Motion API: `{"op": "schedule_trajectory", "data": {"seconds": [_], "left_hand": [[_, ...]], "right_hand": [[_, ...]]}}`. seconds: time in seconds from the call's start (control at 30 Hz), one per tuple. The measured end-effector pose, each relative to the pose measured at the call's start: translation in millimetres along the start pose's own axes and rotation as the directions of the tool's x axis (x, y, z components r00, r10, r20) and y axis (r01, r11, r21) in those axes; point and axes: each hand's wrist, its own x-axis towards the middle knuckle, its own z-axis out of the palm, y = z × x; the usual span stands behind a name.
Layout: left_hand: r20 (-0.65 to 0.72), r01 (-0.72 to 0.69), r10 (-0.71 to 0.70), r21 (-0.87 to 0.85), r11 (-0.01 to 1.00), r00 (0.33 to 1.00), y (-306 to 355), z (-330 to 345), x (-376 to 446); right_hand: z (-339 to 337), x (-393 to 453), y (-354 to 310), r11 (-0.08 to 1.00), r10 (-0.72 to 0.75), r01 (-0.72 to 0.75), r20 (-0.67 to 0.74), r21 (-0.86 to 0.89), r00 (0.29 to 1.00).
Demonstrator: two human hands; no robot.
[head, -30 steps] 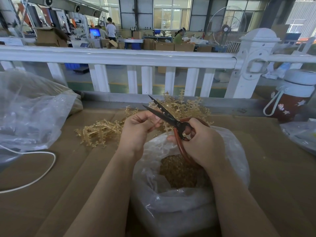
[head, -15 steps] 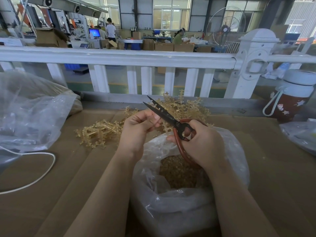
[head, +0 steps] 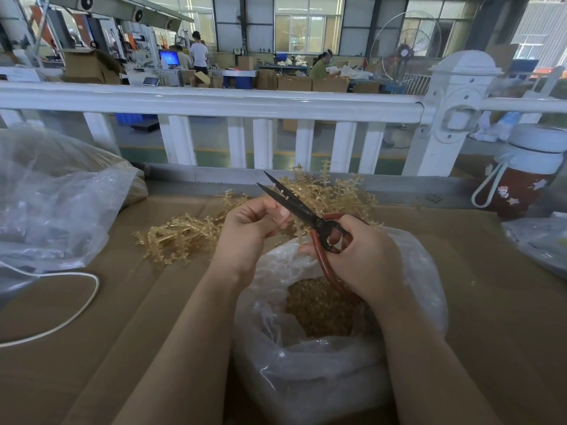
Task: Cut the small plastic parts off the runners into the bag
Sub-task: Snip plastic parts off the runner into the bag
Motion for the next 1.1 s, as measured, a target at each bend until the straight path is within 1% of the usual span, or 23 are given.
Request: {"op": "schedule_trajectory", "data": {"seconds": [0.1, 0.23, 0.33, 0.43, 0.5, 1.0, 1.1], "left_hand": [[-0.029, 0.016, -0.016, -0.024, 1.0, 0.999, 0, 0, 1], [-0.08, -0.017, 0.009, -0.107, 0.994, 0.997, 0, -2, 2], [-0.07, -0.048, 0.038, -0.134, 0.99, 0.997, 0, -3, 2], [-0.075, -0.031, 0.015, -0.228, 0.973, 0.997, 0, -3, 3], [-0.077, -0.027, 0.008, -0.26, 0.965, 0.997, 0, -4, 4], [-0.061, -0.043, 0.026, -0.293, 0.955, 0.998, -3, -9, 5], [-0.057, -0.047, 0.033, -0.276, 0.96, 0.998, -4, -10, 5]], "right_hand": [[-2, 0, 0, 1.0, 0.004, -0.003, 0.007, -0.02, 1.0], [-2, 0, 0, 1.0, 0.012, -0.012, 0.018, -0.019, 1.0], [-3, 0, 0, 1.0, 0.003, -0.003, 0.01, -0.016, 1.0], [-3, 0, -1, 1.0, -0.022, 0.022, -0.017, 0.008, 1.0], [-3, -1, 0, 1.0, -0.024, 0.024, -0.01, 0.012, 1.0], [-1, -1, 2, 0.994, -0.042, 0.043, -0.014, 0.101, 0.999], [-2, 0, 3, 0.997, -0.02, 0.017, 0.046, 0.077, 0.999]]}}
